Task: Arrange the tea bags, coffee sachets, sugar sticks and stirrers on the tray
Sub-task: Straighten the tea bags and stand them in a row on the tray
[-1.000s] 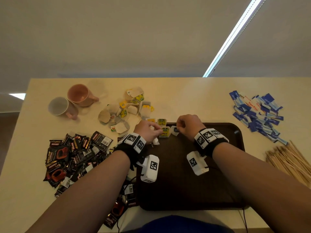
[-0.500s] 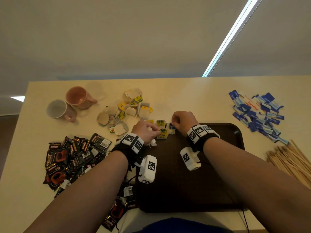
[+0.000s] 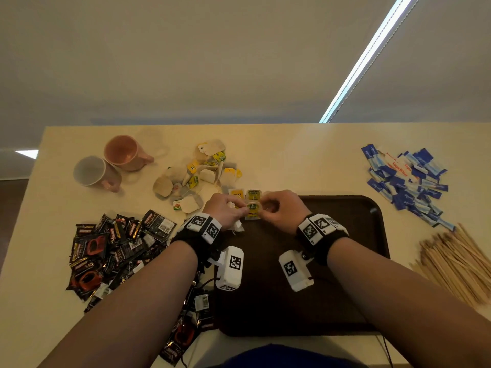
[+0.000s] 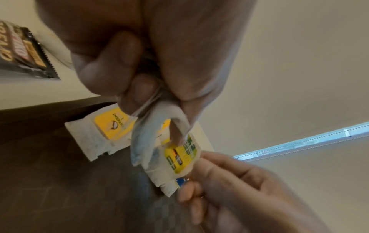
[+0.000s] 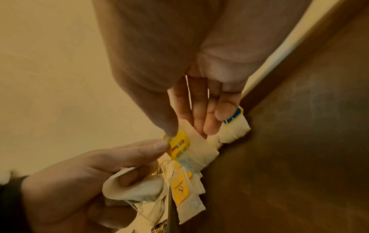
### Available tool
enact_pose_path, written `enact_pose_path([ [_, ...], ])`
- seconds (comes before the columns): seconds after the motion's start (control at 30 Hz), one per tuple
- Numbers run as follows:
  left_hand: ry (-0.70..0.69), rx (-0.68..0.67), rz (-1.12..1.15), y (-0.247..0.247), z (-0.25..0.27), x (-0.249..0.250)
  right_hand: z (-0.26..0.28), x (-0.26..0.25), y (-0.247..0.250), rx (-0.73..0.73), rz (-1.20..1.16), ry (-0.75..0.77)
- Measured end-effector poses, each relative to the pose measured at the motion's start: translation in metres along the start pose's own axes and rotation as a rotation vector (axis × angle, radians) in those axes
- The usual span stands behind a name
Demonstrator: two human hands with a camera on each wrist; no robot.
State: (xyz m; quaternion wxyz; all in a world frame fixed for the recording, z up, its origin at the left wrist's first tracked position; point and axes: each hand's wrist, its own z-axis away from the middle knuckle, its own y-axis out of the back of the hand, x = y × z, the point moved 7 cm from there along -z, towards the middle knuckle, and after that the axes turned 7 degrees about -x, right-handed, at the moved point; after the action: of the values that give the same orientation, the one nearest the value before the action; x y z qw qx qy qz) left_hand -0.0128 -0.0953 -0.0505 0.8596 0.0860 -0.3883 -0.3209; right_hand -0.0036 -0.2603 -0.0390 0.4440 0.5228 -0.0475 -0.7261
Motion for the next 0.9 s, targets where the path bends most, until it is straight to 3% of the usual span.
enact_pose_path([
  [0.2, 0.011, -0.01, 0.036, -0.001, 0.003, -0.002, 0.0, 0.022, -0.021, 0.006, -0.186, -0.119],
  [0.37, 0.005, 0.022, 0.04, 0.004, 0.009, -0.003, -0.01, 0.034, -0.026, 0.072, -0.147, -0.25],
  [0.63, -0.019, 0.114, 0.159, 0.025, 0.032, -0.002, -0.026, 0.026, -0.029, 0.14, -0.052, -0.273],
  [0.9, 0.016, 0.078, 0.424, 0.024, 0.05, -0.012, -0.032, 0.032, -0.027, 0.177, -0.07, -0.364],
])
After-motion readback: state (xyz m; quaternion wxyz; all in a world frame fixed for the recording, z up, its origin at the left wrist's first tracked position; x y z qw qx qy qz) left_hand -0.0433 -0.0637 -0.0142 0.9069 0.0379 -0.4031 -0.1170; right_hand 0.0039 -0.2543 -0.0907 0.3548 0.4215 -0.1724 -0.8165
